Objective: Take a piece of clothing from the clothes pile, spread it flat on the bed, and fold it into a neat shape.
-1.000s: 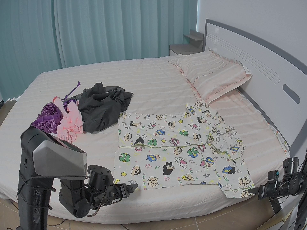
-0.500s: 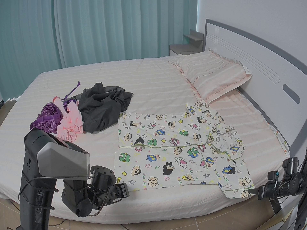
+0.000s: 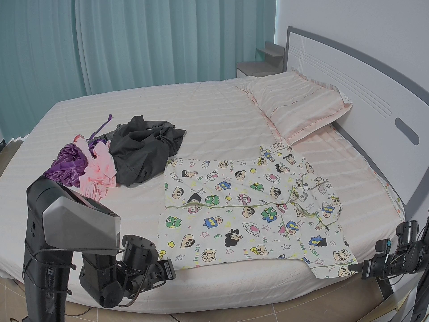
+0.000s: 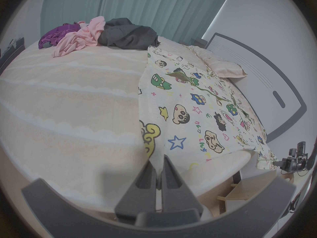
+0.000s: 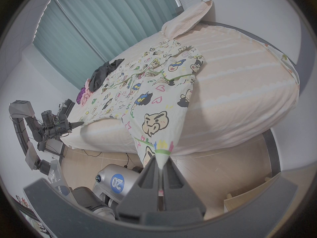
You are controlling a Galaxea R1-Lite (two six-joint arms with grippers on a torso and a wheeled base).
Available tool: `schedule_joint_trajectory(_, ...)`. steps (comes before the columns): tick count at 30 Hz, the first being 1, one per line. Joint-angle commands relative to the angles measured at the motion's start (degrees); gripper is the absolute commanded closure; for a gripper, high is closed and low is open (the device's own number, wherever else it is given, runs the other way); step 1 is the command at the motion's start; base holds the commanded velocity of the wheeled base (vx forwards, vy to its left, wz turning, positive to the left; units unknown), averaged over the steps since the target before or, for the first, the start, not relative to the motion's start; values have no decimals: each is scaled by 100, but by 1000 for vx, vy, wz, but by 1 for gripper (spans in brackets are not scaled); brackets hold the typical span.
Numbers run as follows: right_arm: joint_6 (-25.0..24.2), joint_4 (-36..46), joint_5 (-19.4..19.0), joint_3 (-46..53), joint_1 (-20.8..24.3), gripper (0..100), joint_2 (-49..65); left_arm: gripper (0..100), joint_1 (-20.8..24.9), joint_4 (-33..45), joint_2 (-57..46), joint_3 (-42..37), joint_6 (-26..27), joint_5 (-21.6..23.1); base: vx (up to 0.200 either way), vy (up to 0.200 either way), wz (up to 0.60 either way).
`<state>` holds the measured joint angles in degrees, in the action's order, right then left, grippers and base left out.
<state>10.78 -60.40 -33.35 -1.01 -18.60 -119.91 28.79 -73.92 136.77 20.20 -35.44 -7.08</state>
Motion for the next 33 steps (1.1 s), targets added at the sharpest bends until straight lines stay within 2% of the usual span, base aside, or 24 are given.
schedule_joint_trajectory(1, 74, 46, 4, 101, -108, 100, 20, 100, 109, 10, -168, -165, -60, -4, 0, 0, 0)
schedule_joint_trajectory(5, 381, 310, 4, 101, -196, 100, 73, 100, 197, 10, -221, -359, -77, -4, 0, 0, 0)
schedule_joint_trajectory(10, 443, 538, 4, 101, -205, 100, 222, 100, 206, 1, -238, -429, -130, -12, 0, 0, 0)
schedule_joint_trajectory(18, 680, 1039, 4, 101, -205, 100, 442, 100, 496, 10, -528, -974, -323, -4, 0, 0, 0)
schedule_joint_trajectory(23, 997, 1409, 4, 101, -214, 100, 547, 100, 601, 1, -590, -1220, -394, -4, 0, 0, 0)
schedule_joint_trajectory(30, 1111, 1769, -13, 101, -223, 100, 609, 100, 619, 1, -801, -1422, -534, -4, 0, 0, 0)
schedule_joint_trajectory(33, 1093, 1725, -171, 57, -214, 100, 714, 100, 619, 10, -950, -1370, -552, -4, 0, 0, 0)
